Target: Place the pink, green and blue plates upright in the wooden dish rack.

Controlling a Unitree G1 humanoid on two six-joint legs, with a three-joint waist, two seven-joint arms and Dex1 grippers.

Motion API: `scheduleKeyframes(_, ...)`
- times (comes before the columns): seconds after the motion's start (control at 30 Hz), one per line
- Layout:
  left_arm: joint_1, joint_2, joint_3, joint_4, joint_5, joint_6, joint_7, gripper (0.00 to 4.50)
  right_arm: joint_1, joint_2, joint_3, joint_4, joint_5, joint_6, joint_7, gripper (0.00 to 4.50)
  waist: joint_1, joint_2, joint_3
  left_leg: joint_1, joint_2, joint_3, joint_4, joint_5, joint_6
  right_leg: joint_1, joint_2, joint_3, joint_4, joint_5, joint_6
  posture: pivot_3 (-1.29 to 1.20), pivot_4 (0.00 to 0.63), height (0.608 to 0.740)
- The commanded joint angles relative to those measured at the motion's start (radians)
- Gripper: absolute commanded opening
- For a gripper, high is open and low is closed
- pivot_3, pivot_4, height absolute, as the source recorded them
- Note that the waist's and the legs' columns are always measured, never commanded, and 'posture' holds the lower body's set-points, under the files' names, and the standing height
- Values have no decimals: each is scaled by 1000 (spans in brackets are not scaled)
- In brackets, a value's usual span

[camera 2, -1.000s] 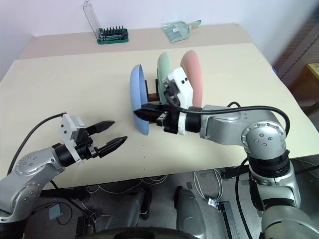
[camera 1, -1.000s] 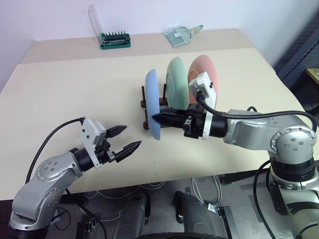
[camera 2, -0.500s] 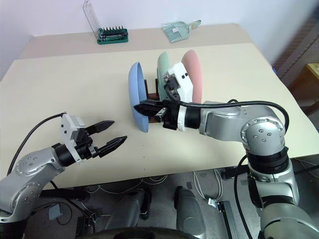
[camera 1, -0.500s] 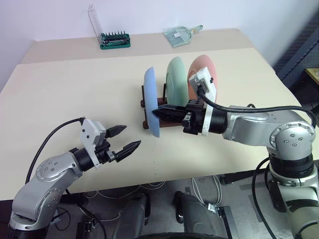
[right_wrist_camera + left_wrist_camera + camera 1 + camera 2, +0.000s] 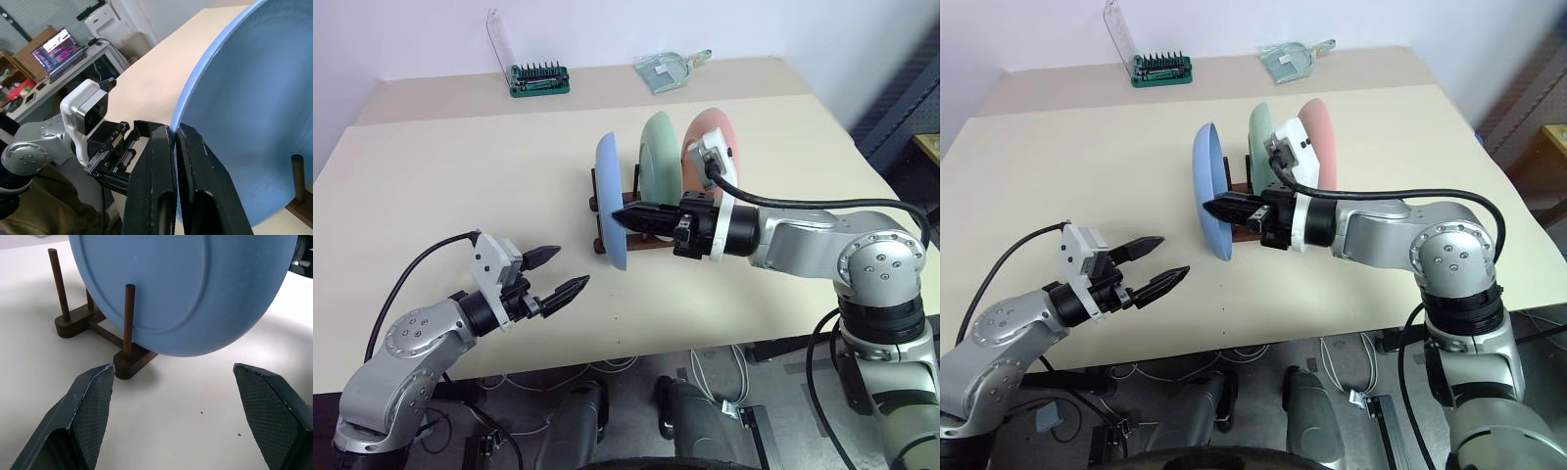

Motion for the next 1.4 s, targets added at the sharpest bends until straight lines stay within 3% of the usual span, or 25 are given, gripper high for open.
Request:
scheduleKeyframes(0.03, -1, -2, -7, -36, 4, -17, 1, 4009, -39, 0, -49, 26, -1, -13, 29, 137, 0, 0, 0, 0, 0, 0, 0, 0, 0, 0, 0, 0, 0, 0, 0, 0, 150, 740)
scheduleKeyframes(0.6, -6, -4, -12, -29, 12, -25, 3, 4009, -74, 3, -62, 75, -40, 2, 124, 137, 0, 0, 0, 0, 0, 0, 1, 0, 0, 0, 0, 0, 0, 0, 0, 0, 150, 740)
scheduleKeyframes(1.13, 5, -10, -14, -44, 18, -27, 9, 4009, -126, 87, -61, 222, -236, 6, 261, 137, 0, 0, 0, 0, 0, 0, 1, 0, 0, 0, 1, 0, 1, 0, 0, 0, 150, 740)
scheduleKeyframes(1.27, 4, -10, -13, -43, 18, -27, 10, 4009, -128, 101, -68, 220, -261, 11, 274, 1389, 0, 0, 0, 0, 0, 0, 1, 0, 0, 0, 1, 0, 1, 1, 0, 0, 150, 740)
scheduleKeyframes(1.4, 3, -9, -13, -42, 17, -26, 10, 4009, -131, 111, -78, 212, -283, 13, 279, 3501, 0, 0, 0, 0, 0, 0, 1, 0, 0, 0, 1, 0, 1, 1, 0, 0, 150, 740)
